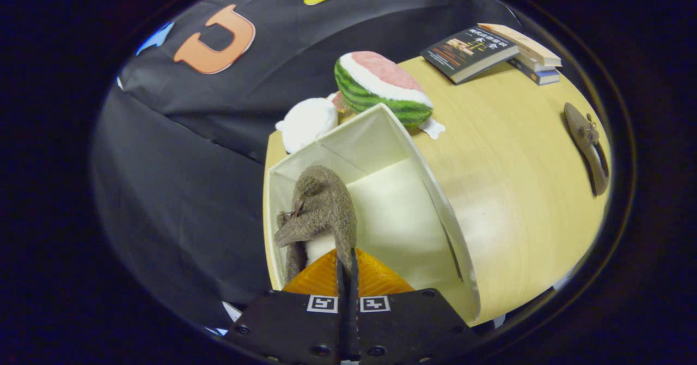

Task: Open the storage box then place both shoes into the box .Put the left shoe in first, then the right shoe, with the right side of both shoes facing outward in a uniform manner.

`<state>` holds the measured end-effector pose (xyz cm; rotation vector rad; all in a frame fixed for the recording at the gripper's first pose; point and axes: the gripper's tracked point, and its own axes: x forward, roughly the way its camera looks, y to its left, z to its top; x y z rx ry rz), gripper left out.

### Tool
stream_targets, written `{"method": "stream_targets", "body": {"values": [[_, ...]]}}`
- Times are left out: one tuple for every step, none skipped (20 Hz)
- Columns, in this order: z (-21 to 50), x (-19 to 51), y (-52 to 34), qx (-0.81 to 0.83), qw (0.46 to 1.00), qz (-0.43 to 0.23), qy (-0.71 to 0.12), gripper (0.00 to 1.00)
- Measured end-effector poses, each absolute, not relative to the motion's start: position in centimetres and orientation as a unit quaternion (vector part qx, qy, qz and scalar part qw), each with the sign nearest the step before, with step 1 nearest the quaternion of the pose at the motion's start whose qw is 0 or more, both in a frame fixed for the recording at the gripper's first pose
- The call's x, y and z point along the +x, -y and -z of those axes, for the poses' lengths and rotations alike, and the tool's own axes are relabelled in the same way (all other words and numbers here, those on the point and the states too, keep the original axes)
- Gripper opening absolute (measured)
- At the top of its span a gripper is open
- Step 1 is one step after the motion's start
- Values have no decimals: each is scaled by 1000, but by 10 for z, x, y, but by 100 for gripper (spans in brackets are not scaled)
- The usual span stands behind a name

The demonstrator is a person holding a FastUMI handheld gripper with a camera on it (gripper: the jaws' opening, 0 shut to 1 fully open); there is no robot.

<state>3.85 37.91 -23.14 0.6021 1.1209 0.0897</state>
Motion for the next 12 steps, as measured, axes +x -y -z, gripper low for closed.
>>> {"method": "stream_targets", "body": {"values": [[241, 41, -381, 283, 800, -33, -528, 0], [245, 40, -385, 285, 797, -26, -531, 0], [250, 42, -388, 288, 795, -19, -534, 0], [257, 46, -390, 290, 792, -13, -537, 0], [262, 49, -392, 289, 791, -9, -539, 0], [265, 51, -394, 285, 791, -5, -541, 0], [269, 53, -394, 280, 792, 0, -543, 0], [274, 53, -396, 276, 790, 3, -547, 0], [278, 53, -397, 270, 787, 3, -554, 0], [283, 53, -400, 269, 784, 1, -560, 0], [281, 52, -405, 279, 779, -6, -562, 3], [277, 51, -406, 281, 778, -11, -561, 9]]}}
